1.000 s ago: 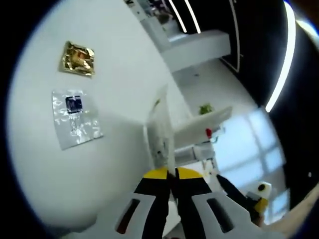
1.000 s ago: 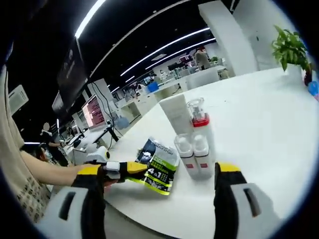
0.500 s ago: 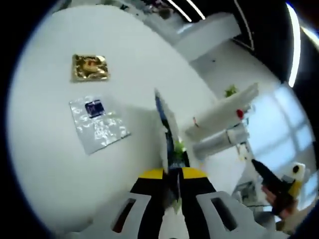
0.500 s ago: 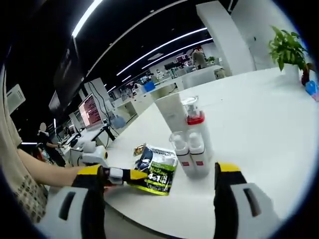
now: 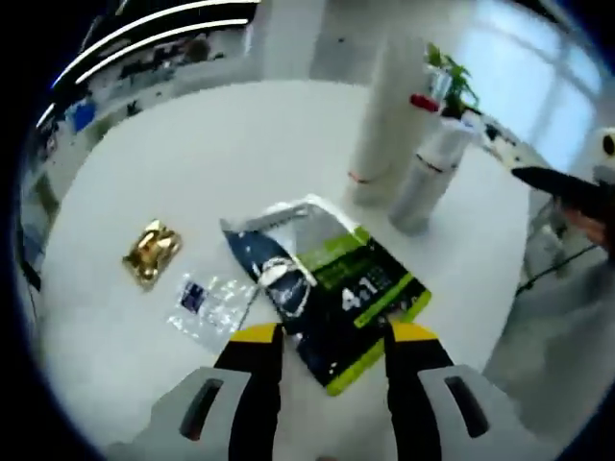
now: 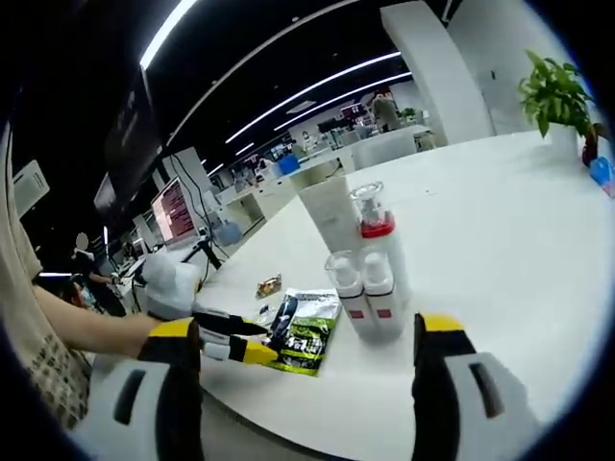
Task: Arrange the skincare products in the storage area until every visible bottle or jar stands upright without overlapping.
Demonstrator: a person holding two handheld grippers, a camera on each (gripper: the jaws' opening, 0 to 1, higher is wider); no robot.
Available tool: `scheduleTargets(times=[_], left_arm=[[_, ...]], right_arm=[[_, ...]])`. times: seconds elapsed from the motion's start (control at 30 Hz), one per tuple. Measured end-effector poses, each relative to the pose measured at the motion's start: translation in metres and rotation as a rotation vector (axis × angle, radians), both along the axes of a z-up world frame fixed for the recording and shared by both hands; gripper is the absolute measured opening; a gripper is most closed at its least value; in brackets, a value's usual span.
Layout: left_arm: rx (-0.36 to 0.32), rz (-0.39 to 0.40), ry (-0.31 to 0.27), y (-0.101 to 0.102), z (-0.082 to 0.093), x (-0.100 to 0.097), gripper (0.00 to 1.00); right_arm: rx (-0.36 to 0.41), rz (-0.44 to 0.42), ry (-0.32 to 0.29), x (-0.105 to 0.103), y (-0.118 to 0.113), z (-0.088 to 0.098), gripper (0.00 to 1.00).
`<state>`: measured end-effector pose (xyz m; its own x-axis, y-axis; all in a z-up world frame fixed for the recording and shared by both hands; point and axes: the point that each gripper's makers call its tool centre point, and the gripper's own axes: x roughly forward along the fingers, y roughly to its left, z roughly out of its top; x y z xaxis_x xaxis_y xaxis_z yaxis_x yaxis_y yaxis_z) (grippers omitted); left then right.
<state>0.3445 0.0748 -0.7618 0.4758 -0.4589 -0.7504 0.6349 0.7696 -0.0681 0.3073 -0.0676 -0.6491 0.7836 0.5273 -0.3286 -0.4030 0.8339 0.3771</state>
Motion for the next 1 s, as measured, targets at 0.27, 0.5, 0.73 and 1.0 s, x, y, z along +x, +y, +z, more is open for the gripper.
scheduleTargets(times=[0.27, 0.5, 0.73, 1.0], left_arm=[[0.059, -0.142, -0.081, -0.018, -0.002, 0.023, 0.53], [0.080, -0.145, -0.029, -0.018, -0.016, 0.028, 0.57], [0.059, -0.175, -0.038, -0.026, -0.015, 0.031, 0.59], [0.051, -0.213, -0.045, -0.029, -0.014, 0.035, 0.59]], right_arm=[[-0.013, 0.001, -0.003, 0.000, -0.001, -0.001, 0.92], [-0.016, -0.004, -0.006, 0.000, -0.002, -0.002, 0.92], [-0.019, -0.008, -0.006, 0.000, -0.002, -0.002, 0.92], [-0.020, -0.009, -0.006, 0.001, -0.002, -0.002, 0.92]])
